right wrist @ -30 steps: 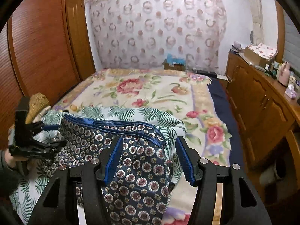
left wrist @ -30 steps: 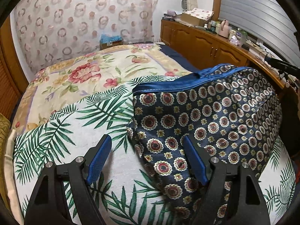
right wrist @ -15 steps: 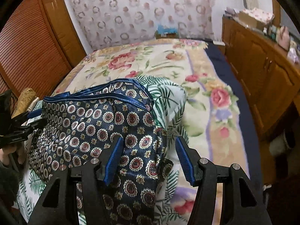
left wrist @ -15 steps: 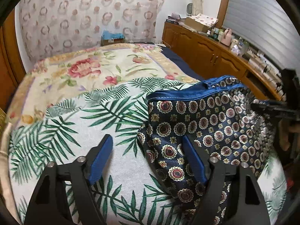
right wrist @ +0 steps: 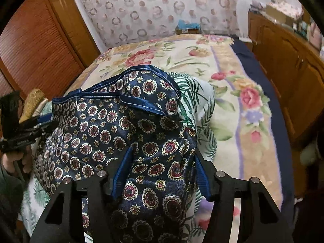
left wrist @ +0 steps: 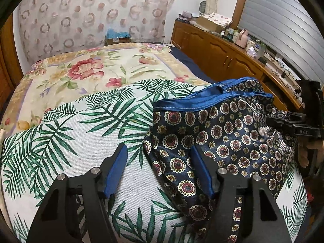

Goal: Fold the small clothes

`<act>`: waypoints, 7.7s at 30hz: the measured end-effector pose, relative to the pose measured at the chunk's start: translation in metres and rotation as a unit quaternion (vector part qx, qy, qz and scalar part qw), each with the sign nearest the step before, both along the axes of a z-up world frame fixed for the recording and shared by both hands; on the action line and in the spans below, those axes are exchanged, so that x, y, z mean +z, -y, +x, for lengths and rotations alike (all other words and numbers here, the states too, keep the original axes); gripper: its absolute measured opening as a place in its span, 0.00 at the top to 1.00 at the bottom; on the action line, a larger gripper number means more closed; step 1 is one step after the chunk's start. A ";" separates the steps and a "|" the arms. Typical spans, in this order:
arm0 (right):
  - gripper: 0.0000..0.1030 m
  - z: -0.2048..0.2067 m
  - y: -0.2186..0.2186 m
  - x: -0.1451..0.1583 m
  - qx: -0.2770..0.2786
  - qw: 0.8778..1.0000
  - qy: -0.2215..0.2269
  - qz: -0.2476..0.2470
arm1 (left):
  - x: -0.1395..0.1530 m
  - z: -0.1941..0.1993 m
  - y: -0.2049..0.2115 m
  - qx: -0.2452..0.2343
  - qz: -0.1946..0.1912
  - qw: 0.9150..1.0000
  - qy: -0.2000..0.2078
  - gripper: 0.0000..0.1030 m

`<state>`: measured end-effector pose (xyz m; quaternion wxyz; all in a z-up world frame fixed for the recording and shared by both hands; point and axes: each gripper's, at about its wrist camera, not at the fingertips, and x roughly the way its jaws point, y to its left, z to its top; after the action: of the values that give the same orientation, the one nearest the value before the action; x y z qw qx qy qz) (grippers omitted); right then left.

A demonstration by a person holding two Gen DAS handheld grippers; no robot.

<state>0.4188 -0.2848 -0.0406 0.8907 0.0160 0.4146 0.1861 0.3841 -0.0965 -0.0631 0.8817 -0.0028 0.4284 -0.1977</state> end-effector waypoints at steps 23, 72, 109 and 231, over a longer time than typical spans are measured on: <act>0.94 -0.053 -0.028 0.020 -0.005 0.992 0.106 -0.063 | 0.032 -0.027 0.017 -0.041 -0.060 0.997 0.033 0.95; 0.95 -0.041 -0.211 0.077 0.249 0.934 0.246 -0.070 | 0.114 -0.203 -0.240 0.213 -0.060 0.950 0.221 0.95; 0.43 0.047 -0.326 0.078 0.302 0.915 0.264 -0.048 | 0.069 -0.240 -0.293 0.311 -0.028 0.928 0.204 0.34; 0.15 -0.366 0.038 0.035 -0.037 0.960 0.275 0.030 | 0.132 -0.315 -0.069 0.165 0.016 0.957 0.239 0.01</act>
<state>0.0524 -0.3226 -0.0059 0.9756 0.0067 0.1469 0.1627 0.0694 -0.0276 0.0691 0.9786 -0.0123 0.2019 -0.0377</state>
